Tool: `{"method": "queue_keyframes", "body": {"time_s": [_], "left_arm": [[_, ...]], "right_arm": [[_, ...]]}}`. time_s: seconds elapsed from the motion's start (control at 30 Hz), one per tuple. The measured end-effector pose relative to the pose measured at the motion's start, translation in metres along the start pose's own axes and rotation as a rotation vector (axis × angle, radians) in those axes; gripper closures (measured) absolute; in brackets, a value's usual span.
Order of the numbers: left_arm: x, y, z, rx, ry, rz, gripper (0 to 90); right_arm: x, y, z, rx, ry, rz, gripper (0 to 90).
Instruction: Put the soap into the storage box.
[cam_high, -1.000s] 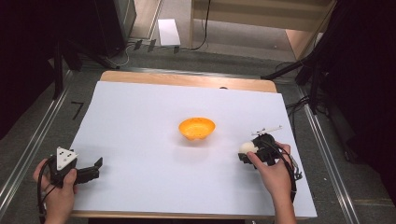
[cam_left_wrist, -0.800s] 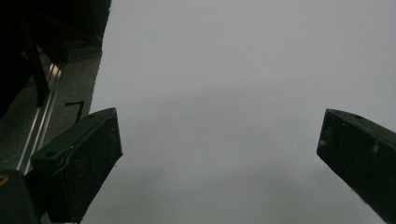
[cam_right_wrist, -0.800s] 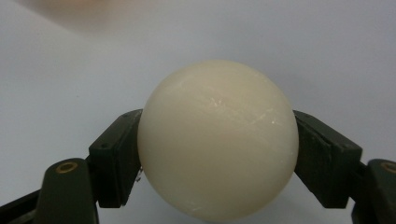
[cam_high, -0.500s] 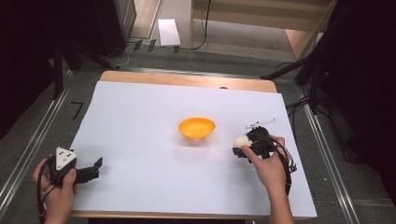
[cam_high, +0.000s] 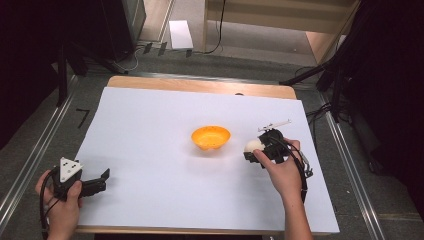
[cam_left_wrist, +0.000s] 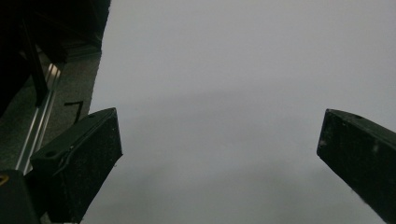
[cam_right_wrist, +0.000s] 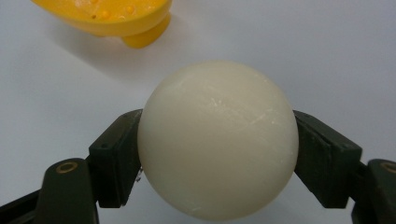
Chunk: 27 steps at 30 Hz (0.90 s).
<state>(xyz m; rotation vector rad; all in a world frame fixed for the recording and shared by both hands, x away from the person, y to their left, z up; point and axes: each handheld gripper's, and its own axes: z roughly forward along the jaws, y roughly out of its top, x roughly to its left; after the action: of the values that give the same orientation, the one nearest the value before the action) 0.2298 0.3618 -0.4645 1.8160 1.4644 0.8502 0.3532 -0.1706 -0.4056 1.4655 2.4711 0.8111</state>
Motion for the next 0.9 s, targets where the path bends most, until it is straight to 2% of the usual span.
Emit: {"method": "queue_keyframes", "body": {"time_s": [0.3,0.9], "left_arm": [[0.000,0.000,0.000,0.000,-0.001,0.000,0.3],[0.000,0.000,0.000,-0.001,-0.003,-0.002,0.3]], "right_arm": [[0.009,0.013,0.002,-0.006,0.008,-0.014,24.5],[0.035,0.046,0.014,-0.009,0.031,-0.071,24.5]]}}
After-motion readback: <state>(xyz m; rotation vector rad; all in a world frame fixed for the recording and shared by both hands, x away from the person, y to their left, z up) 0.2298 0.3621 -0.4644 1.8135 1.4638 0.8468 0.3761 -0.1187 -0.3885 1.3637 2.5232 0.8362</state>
